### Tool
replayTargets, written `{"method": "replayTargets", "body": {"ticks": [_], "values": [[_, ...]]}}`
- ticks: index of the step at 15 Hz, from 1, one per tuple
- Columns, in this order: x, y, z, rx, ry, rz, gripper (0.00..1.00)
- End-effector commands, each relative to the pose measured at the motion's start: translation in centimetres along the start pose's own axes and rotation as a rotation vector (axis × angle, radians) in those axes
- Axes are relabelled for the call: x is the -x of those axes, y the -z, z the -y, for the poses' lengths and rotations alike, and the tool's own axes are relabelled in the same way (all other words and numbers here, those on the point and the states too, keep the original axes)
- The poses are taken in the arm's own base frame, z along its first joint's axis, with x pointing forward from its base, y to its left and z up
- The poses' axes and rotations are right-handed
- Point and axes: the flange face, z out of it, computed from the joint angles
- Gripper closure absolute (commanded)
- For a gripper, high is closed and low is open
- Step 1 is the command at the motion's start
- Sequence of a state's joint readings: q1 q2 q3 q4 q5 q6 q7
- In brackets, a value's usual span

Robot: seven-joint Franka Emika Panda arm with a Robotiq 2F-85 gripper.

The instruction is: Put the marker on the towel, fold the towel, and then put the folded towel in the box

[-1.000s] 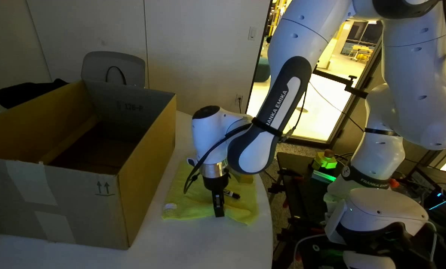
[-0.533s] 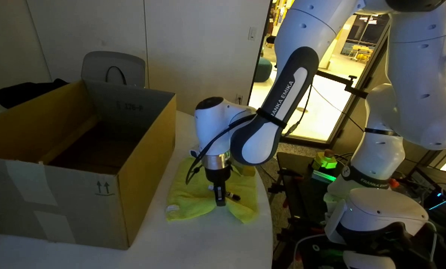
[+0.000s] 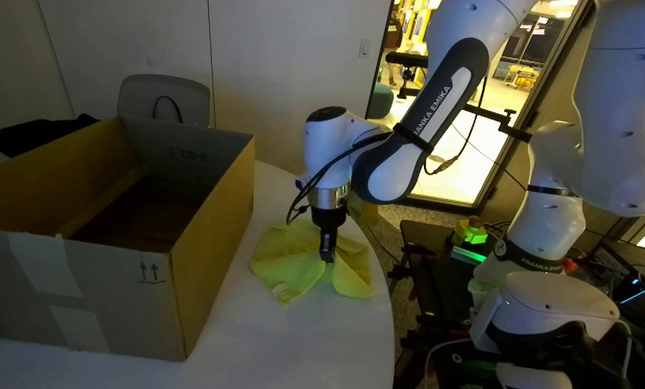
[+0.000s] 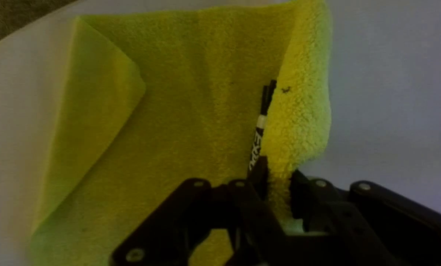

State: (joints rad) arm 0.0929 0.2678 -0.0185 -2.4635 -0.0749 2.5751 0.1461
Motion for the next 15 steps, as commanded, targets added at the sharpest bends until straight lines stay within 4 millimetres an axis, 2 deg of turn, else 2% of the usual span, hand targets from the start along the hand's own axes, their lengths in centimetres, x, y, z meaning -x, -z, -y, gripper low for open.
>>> {"method": "replayTargets", "body": {"ticks": [1,4,7,8,9,10,15], "values": [[1.4,0.6,-3.2,0.021,-0.119,0.009,0.97],[1.6,-0.6,-4.5,0.030,-0.167,0.053,0.97],[1.5,-1.6,-4.6,0.040,-0.206,0.088,0.97],[1.5,-1.9,-4.5,0.039,-0.218,0.093,0.94],[1.6,-1.9,-4.4,0.037,-0.230,0.095,0.64],[1.7,-1.8,-4.4,0.036,-0.242,0.094,0.63],[2.1,0.1,-4.8,0.022,-0.298,0.071,0.27]]}}
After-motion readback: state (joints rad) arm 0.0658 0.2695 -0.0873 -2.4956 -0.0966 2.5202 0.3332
